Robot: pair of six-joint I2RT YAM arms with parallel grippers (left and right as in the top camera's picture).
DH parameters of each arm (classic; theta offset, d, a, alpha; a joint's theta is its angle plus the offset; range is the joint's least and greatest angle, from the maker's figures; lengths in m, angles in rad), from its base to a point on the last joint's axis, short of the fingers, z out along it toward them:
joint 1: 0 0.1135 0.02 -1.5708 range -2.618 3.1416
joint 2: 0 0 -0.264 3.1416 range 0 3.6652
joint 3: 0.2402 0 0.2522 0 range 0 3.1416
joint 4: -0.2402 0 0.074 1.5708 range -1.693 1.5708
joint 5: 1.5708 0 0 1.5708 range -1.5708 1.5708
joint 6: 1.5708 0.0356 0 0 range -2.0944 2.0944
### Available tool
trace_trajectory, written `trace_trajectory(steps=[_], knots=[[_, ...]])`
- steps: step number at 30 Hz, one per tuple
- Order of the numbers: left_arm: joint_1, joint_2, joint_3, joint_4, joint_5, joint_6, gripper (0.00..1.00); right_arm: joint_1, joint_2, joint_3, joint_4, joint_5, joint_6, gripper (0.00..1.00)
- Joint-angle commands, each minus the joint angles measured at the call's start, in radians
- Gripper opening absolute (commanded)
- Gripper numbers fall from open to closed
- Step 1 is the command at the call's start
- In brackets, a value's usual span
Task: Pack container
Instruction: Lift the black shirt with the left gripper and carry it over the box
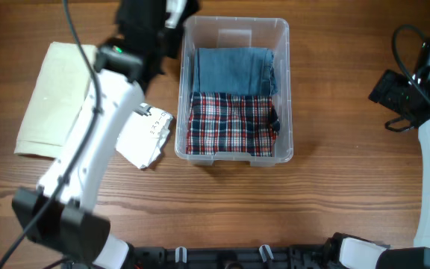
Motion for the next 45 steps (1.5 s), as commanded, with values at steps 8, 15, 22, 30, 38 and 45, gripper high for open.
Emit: trace_trajectory(steps=[8,15,22,30,38,45], knots=[[-0.385,-0.044,0.004,0.09,-0.246,-0.462,0.04,0.0,-0.009,0.017,0.003,0.017,-0.001,1.0],[-0.382,0.048,0.003,0.085,-0.335,-0.604,0.04,0.0,-0.009,0.017,0.003,0.017,-0.001,1.0],[-0.377,0.161,0.003,0.066,-0.352,-0.609,0.04,0.0,-0.009,0.017,0.003,0.017,-0.001,1.0],[-0.365,0.245,0.003,0.037,-0.444,-0.613,0.04,0.0,-0.009,0.017,0.003,0.017,-0.001,1.0],[-0.328,0.324,0.003,0.092,-0.266,-0.65,0.04,0.0,-0.009,0.017,0.003,0.017,-0.001,1.0],[-0.319,0.341,0.003,0.151,-0.129,-0.702,0.04,0.0,-0.009,0.017,0.003,0.017,-0.001,1.0]])
